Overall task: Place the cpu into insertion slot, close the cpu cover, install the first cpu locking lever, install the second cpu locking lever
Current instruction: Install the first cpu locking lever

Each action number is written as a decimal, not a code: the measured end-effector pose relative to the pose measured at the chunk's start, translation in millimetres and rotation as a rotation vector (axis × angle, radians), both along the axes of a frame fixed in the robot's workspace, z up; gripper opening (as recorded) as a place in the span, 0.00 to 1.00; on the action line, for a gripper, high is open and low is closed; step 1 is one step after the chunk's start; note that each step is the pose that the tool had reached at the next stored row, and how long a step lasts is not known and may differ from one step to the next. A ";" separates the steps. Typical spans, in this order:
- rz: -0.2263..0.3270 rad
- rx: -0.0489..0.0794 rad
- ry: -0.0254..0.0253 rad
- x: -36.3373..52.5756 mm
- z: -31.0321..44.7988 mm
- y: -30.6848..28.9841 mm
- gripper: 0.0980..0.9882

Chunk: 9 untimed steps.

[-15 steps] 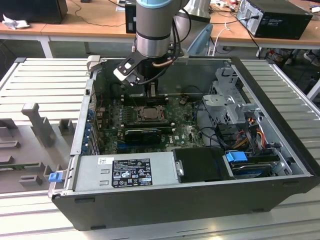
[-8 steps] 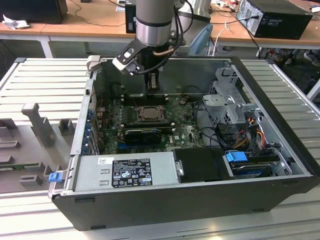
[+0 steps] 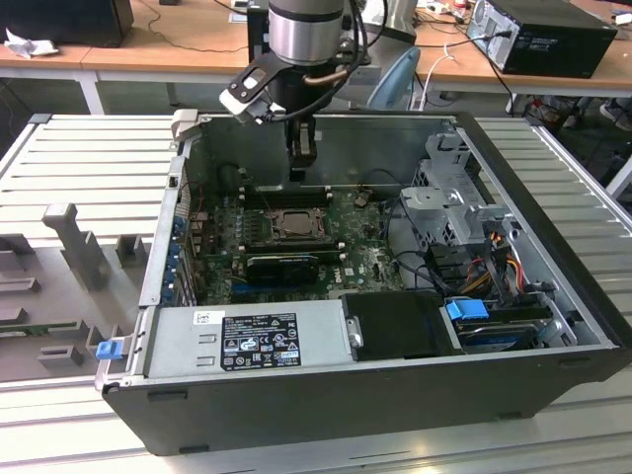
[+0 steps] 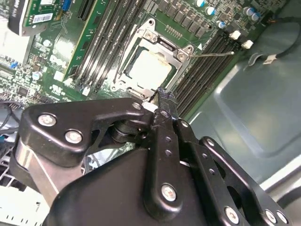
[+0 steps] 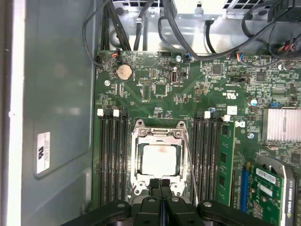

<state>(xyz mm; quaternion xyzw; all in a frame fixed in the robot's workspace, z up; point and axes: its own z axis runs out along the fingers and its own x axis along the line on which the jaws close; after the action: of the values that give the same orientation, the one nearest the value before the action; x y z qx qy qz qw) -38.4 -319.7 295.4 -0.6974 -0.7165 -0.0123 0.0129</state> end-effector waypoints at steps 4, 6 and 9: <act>0.000 0.000 0.0000 0.0 14.8 0.0 0.01; 0.000 0.000 0.0001 0.0 20.2 0.0 0.01; 0.003 0.000 0.0004 0.0 26.4 0.0 0.01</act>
<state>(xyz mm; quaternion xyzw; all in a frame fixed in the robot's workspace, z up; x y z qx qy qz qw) -38.4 -319.7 321.8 -0.6963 -0.7175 -0.0122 0.0132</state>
